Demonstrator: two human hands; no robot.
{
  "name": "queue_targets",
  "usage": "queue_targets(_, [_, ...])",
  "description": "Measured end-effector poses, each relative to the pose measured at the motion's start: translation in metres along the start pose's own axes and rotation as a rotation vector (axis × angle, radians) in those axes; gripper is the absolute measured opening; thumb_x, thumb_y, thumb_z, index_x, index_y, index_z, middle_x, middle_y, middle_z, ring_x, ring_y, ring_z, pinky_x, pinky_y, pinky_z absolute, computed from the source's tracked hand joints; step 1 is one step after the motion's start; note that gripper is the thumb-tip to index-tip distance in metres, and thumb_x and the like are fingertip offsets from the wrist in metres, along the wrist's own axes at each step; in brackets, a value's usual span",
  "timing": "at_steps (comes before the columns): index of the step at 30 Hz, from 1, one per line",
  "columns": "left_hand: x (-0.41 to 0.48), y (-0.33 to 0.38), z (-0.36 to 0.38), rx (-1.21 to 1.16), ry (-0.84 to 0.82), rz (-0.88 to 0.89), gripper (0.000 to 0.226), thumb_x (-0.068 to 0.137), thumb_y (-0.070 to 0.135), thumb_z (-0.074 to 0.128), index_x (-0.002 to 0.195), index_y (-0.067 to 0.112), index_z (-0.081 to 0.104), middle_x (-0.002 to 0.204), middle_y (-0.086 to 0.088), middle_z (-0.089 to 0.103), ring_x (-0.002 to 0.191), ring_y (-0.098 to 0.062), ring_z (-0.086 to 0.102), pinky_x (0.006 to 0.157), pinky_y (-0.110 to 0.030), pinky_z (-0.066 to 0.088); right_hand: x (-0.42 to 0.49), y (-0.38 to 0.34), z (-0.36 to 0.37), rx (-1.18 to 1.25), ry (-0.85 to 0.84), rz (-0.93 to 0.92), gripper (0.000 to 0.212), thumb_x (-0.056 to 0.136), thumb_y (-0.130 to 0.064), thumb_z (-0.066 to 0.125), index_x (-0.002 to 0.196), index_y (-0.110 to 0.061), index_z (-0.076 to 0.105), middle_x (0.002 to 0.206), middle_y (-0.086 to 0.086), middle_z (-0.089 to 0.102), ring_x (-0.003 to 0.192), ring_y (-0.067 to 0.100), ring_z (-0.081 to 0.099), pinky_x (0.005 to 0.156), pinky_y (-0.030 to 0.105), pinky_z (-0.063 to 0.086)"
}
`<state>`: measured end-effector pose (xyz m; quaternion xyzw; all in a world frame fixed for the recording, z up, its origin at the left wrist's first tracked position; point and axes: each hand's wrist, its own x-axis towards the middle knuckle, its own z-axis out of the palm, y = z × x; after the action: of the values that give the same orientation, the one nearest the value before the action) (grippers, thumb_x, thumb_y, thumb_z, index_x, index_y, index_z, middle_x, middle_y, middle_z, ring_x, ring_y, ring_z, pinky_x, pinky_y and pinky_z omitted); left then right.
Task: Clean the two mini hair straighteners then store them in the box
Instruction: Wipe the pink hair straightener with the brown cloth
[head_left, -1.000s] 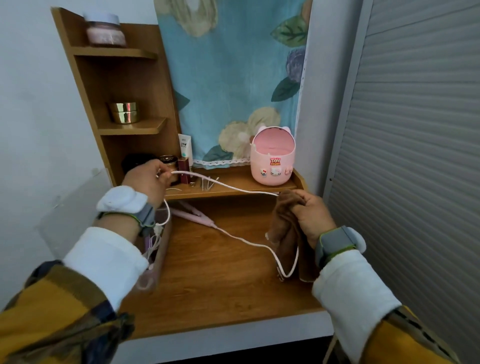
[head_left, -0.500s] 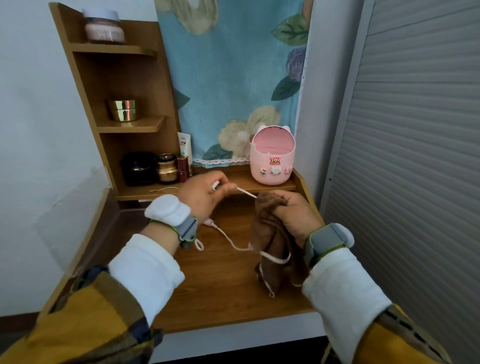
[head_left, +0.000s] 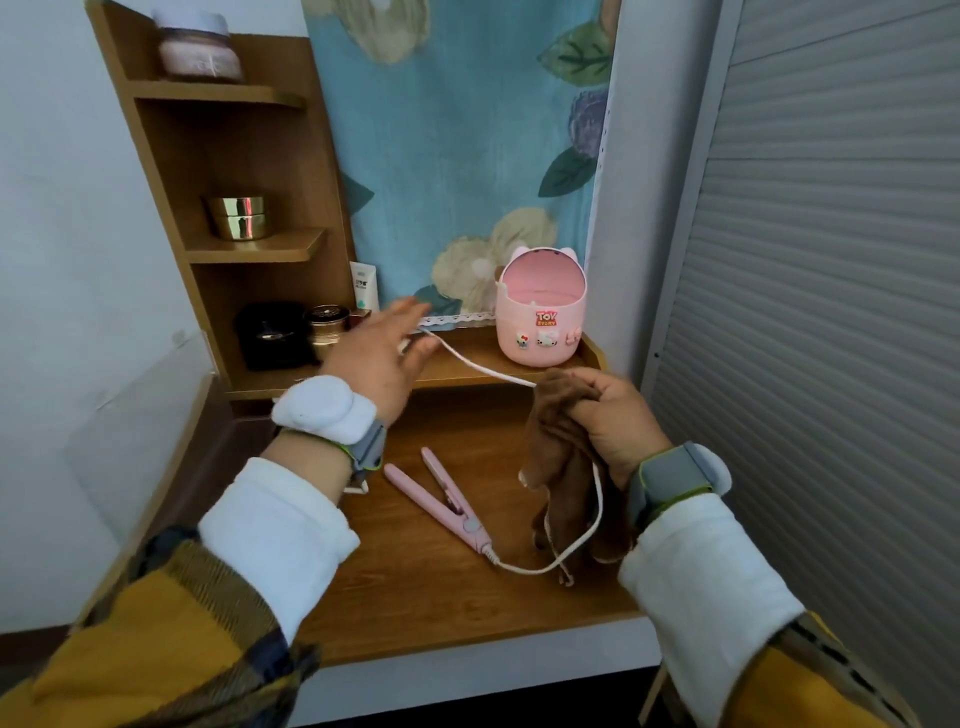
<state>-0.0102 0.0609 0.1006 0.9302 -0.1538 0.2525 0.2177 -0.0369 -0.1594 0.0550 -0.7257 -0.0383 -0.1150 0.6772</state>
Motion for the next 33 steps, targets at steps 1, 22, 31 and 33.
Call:
queue_targets(1, [-0.002,0.013,0.003,-0.028,-0.067,0.114,0.046,0.097,0.035,0.042,0.143,0.031,0.035,0.152,0.009,0.031,0.138,-0.012,0.031,0.11,-0.028,0.026,0.0,-0.001,0.004,-0.004,-0.031,-0.003,0.03,0.088,0.005,0.052,0.093,-0.021,0.067,0.09,0.0,0.067,0.09,0.02,0.063,0.086,0.031,0.053])
queue_targets(22, [0.028,0.055,-0.022,-1.733,0.352,-0.122,0.031,0.1,0.026,0.039,0.073,0.014,0.048,0.049,0.008,0.04,0.032,-0.002,0.028,0.031,-0.014,0.022,-0.002,0.027,0.003,-0.083,0.07,-0.091,0.035,0.087,0.008,0.047,0.103,-0.018,0.063,0.086,-0.008,0.066,0.08,0.001,0.062,0.068,0.011,0.05])
queue_targets(31, [0.005,0.013,0.013,-0.23,0.078,-0.32,0.052,0.094,0.034,0.051,0.142,0.019,0.037,0.14,-0.006,0.047,0.122,-0.024,0.051,0.098,-0.028,0.039,0.006,0.017,0.013,0.074,0.098,-0.084,0.027,0.093,-0.005,0.049,0.096,-0.027,0.064,0.095,-0.001,0.067,0.094,0.017,0.065,0.083,0.028,0.054])
queue_targets(33, [-0.006,0.028,0.018,-0.234,0.136,-0.199,0.053,0.09,0.033,0.058,0.138,0.023,0.041,0.142,-0.002,0.043,0.124,-0.017,0.045,0.096,-0.023,0.036,0.012,0.008,0.021,0.089,0.109,-0.126,0.031,0.091,-0.001,0.05,0.092,-0.029,0.064,0.094,-0.001,0.067,0.095,0.018,0.064,0.086,0.029,0.053])
